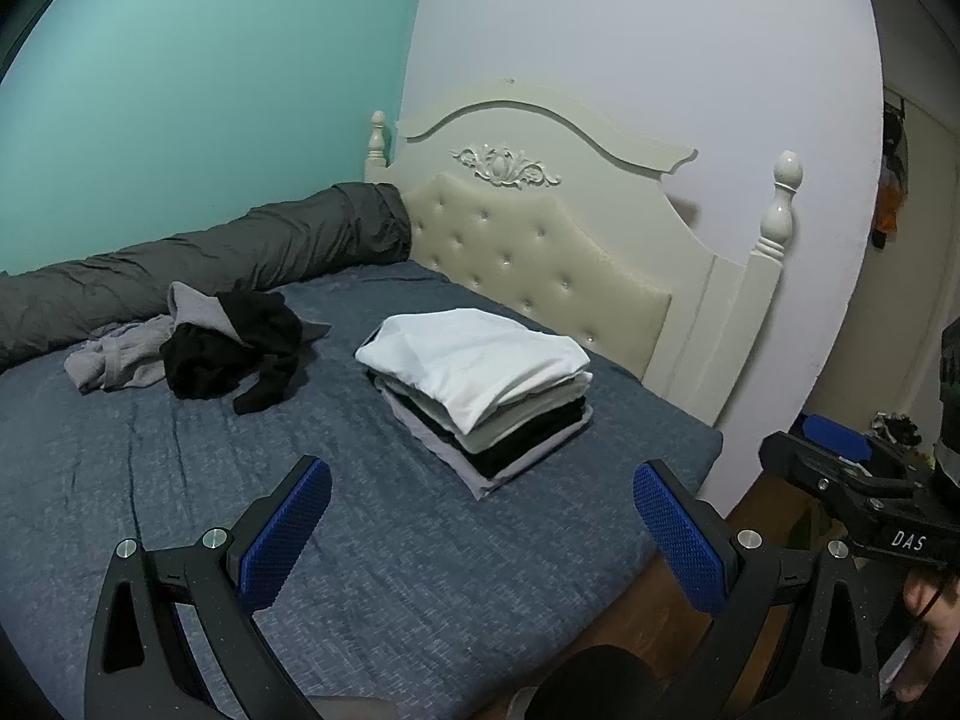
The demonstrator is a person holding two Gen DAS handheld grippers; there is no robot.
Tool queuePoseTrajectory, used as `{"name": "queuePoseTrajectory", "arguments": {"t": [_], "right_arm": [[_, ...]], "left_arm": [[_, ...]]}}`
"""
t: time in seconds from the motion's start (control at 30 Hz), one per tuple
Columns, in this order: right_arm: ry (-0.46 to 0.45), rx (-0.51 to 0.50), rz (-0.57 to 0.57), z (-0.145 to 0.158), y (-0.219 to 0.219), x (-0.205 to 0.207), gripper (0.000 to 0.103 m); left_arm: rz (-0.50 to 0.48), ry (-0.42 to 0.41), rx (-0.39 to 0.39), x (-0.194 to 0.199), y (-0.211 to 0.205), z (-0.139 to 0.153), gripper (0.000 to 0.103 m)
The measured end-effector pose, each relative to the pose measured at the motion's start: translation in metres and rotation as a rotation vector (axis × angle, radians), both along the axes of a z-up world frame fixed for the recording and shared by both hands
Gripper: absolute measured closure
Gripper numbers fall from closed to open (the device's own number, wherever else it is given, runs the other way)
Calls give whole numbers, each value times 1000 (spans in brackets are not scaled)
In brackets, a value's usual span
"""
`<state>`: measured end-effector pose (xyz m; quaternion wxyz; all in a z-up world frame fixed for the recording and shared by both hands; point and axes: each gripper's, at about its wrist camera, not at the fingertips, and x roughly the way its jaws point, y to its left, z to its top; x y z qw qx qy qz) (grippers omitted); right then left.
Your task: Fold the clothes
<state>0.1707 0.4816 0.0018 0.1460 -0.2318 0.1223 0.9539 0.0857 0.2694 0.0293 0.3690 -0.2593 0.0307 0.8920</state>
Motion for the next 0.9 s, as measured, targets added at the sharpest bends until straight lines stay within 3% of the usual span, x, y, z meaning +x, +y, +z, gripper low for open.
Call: {"name": "queuePoseTrajectory", "arguments": {"t": [0.9], "right_arm": [[-9, -11, -27, -13, -2, 10, 0]], "left_arm": [[14, -15, -9, 4, -7, -11, 0]]}}
